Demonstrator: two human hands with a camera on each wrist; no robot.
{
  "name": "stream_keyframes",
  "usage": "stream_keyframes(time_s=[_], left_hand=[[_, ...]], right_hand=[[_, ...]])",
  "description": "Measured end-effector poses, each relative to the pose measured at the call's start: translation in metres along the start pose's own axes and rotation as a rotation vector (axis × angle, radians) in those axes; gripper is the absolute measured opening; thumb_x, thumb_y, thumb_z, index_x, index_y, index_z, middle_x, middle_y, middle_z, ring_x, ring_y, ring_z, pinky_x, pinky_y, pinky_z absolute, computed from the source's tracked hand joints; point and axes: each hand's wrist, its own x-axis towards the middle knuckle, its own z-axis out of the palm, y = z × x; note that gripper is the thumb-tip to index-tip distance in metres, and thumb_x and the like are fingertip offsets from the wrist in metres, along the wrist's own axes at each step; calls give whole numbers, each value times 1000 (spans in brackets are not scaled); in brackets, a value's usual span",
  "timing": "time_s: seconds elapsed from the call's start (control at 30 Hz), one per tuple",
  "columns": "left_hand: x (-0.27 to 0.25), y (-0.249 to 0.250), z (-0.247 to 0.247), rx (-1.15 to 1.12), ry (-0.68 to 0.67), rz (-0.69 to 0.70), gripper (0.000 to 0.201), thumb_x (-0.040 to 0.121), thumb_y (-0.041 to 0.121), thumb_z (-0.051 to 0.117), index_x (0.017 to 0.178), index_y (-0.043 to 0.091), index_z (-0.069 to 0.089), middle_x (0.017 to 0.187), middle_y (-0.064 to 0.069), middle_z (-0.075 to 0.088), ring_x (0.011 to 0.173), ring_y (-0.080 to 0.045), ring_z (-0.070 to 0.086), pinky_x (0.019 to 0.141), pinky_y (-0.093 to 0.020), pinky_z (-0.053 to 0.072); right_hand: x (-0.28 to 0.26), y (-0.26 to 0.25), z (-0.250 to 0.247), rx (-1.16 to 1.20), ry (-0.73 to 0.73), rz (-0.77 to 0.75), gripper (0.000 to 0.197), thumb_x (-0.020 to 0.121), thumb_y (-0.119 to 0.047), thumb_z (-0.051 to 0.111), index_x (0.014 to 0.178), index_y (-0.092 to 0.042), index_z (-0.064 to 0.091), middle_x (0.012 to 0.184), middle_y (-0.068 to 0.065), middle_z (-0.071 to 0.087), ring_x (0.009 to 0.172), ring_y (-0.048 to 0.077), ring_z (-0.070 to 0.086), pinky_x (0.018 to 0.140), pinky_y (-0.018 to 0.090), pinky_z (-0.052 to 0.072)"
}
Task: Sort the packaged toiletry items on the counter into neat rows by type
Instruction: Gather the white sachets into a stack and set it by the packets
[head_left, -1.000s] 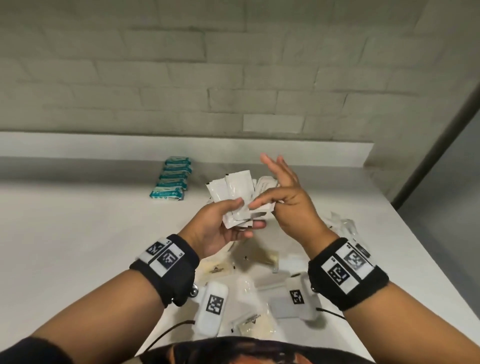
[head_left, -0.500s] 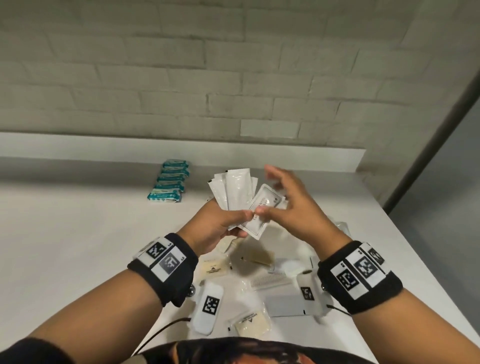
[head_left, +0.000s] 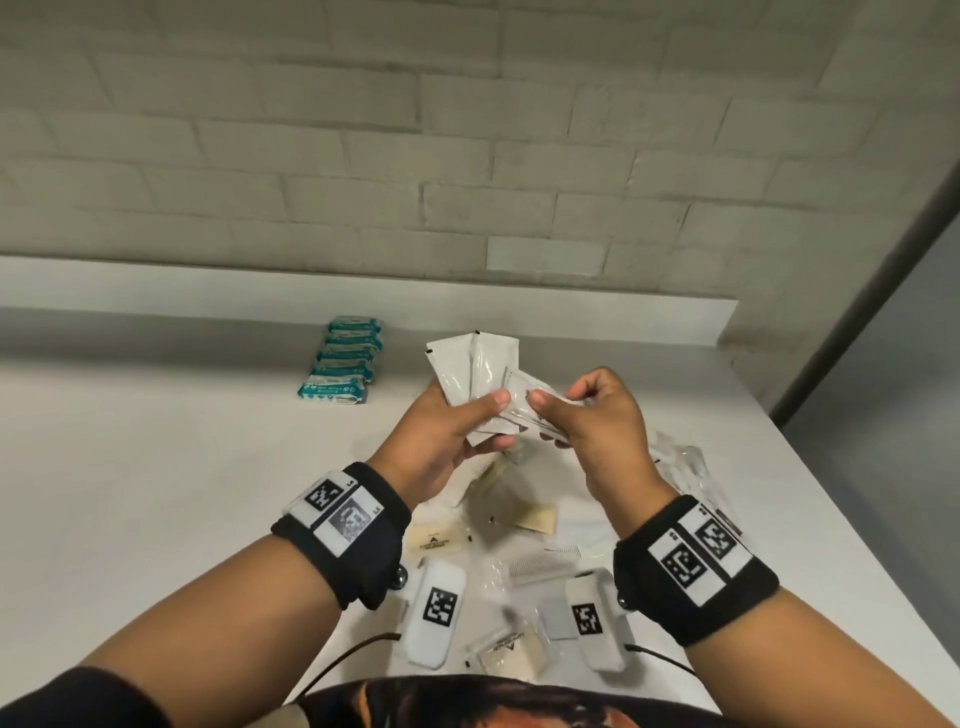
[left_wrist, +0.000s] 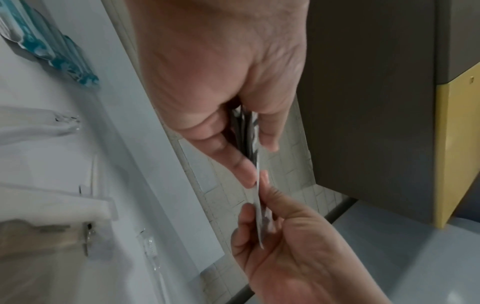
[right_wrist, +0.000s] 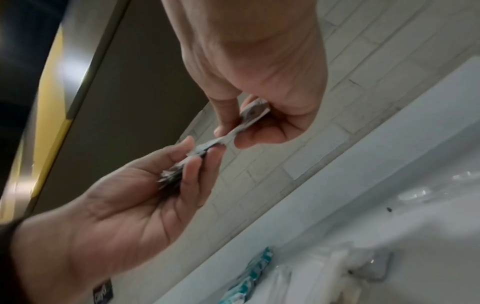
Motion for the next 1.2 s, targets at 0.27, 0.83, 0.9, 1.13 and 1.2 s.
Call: stream_keyframes(time_s=[0.27, 0.83, 0.9, 1.13, 1.2], left_hand=[[9, -4, -7, 83, 33, -11, 35, 90, -1, 58, 124, 5, 55, 105, -15, 70, 79, -21, 69, 63, -27, 57], [17, 2, -20, -68, 54, -186, 25, 89, 9, 61, 114, 14, 63, 95, -3, 75, 80, -14, 72, 60, -24, 57], [18, 0, -18, -56, 80, -153, 32, 86, 1, 63, 117, 11, 61, 95, -3, 74, 80, -13, 71, 60, -25, 57], [20, -6, -18, 68, 174, -8, 38, 85, -2, 65, 121, 8, 56, 99, -4, 73, 81, -15, 72, 59, -26, 55], [21, -6, -11, 87, 152, 14, 39, 85, 0, 65, 123, 6, 57, 106, -7, 72, 88, -19, 71, 64, -30, 56]], right_hand=[[-5, -11, 4, -179, -376, 80, 32, 73, -5, 80, 93, -11, 56, 73, 5, 64, 58, 16, 55, 48, 22, 45], [15, 1, -27, -742, -353, -1000, 13, 75, -19, 73, 78, -30, 79, 97, -3, 65, 94, 14, 51, 80, 39, 40], [16, 8, -31, -699, -323, -949, 20, 77, -12, 65, 85, -25, 79, 89, -1, 64, 90, 13, 52, 80, 34, 40], [10, -24, -29, -49, -415, 41, 13, 94, -4, 55, 99, -14, 60, 86, 5, 67, 72, 15, 66, 64, 28, 56], [8, -29, -17, -49, -534, 74, 17, 95, -5, 54, 111, -10, 58, 92, 4, 70, 73, 9, 68, 59, 18, 53]])
